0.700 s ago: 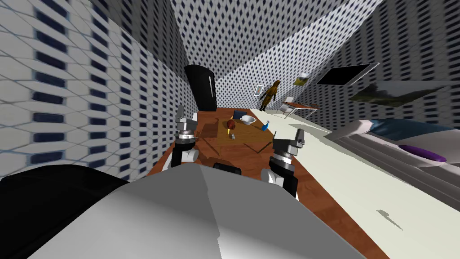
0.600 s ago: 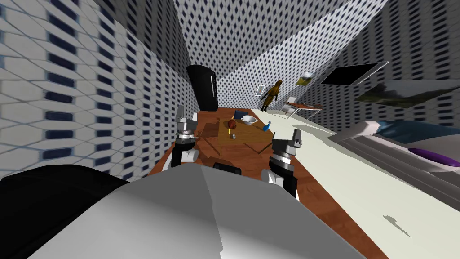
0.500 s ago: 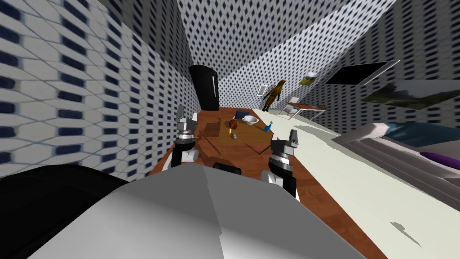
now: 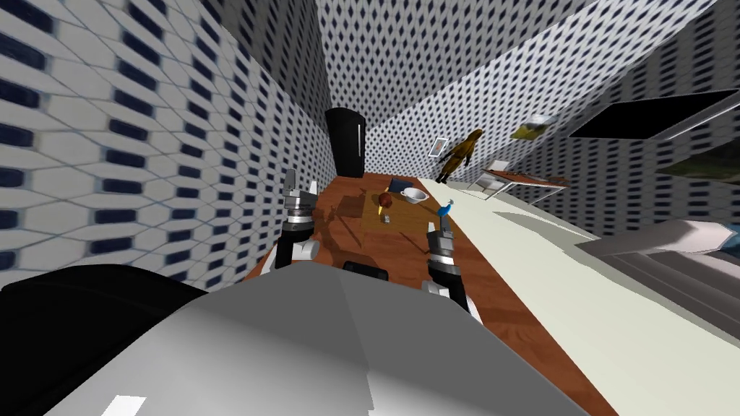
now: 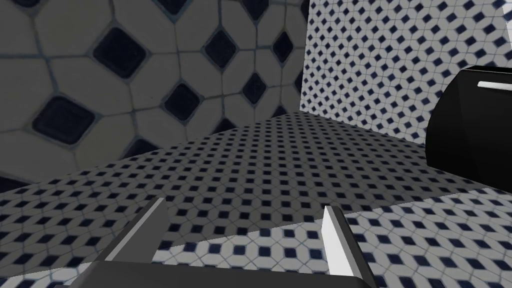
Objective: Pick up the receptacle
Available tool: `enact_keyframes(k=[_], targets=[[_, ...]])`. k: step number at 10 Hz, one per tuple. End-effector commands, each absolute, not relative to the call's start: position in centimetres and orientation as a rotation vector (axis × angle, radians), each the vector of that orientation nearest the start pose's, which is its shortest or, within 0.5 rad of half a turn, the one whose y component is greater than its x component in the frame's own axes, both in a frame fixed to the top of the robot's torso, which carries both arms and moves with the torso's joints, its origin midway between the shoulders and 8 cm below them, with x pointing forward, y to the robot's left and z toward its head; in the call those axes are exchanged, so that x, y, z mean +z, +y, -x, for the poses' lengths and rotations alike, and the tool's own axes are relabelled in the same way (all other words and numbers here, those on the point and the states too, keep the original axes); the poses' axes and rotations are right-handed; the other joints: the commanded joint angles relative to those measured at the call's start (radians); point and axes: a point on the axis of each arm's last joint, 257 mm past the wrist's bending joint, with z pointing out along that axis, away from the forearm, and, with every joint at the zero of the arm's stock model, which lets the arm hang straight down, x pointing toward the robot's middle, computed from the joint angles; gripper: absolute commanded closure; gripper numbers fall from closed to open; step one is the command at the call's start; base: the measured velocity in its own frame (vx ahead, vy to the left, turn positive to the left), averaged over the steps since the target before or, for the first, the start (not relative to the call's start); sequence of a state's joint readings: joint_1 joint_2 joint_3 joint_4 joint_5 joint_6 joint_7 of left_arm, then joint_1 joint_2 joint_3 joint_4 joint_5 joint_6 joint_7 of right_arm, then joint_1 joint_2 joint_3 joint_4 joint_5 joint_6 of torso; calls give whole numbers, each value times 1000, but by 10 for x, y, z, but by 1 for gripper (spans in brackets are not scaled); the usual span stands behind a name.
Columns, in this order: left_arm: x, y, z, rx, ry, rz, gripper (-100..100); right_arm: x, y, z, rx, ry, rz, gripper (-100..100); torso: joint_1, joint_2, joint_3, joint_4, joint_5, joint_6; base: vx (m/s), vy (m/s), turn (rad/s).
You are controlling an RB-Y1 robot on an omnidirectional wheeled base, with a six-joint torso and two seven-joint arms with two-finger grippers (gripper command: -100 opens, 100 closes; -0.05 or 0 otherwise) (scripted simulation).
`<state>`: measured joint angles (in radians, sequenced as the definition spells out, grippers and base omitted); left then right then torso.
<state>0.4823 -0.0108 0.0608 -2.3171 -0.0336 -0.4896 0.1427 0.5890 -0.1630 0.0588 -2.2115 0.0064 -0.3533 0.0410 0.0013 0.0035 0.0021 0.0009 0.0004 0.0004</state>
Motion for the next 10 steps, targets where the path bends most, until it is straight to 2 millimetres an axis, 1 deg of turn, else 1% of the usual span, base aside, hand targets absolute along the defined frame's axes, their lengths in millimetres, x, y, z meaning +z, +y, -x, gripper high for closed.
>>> enact_keyframes(k=[1,2,3,4,5,6,7,8,9,10], targets=[[45,292,-336,-1368,554,654,0,-97,-259,-367,1128,1081,-720,-100,0,0,0,0,0,0,-45,28,210],[45,292,-336,-1369,554,654,0,-120,-256,-367,1069,1162,-695,-100,0,0,0,0,0,-1,-67,41,376],[45,292,-336,-1369,554,654,0,-120,-256,-367,1062,1173,-681,-100,0,1,0,0,0,-1,-44,34,160],[45,292,-336,-1368,554,654,0,-145,-252,-365,994,1262,-641,-100,0,0,0,0,0,0,-33,41,274],[45,292,-336,-1368,554,654,0,-146,-252,-365,993,1268,-634,-100,0,-1,0,0,0,-1,-25,27,140],[45,293,-336,-1368,554,654,0,-172,-249,-361,925,1364,-584,-100,-1,-1,-1,0,0,0,-30,47,323],[45,292,-336,-1368,554,654,0,-172,-249,-361,921,1365,-580,-100,0,-1,-1,0,0,-1,-28,33,136],[45,293,-336,-1368,554,654,0,-200,-247,-355,847,1463,-519,-100,0,-1,-1,0,0,0,-36,40,309],[45,292,-336,-1368,554,654,0,-200,-247,-355,847,1463,-519,-100,0,-1,0,0,0,-1,-29,31,152],[45,293,-336,-1368,554,654,0,-230,-246,-346,774,1561,-450,-100,-1,-1,-1,0,0,0,-27,45,274]])
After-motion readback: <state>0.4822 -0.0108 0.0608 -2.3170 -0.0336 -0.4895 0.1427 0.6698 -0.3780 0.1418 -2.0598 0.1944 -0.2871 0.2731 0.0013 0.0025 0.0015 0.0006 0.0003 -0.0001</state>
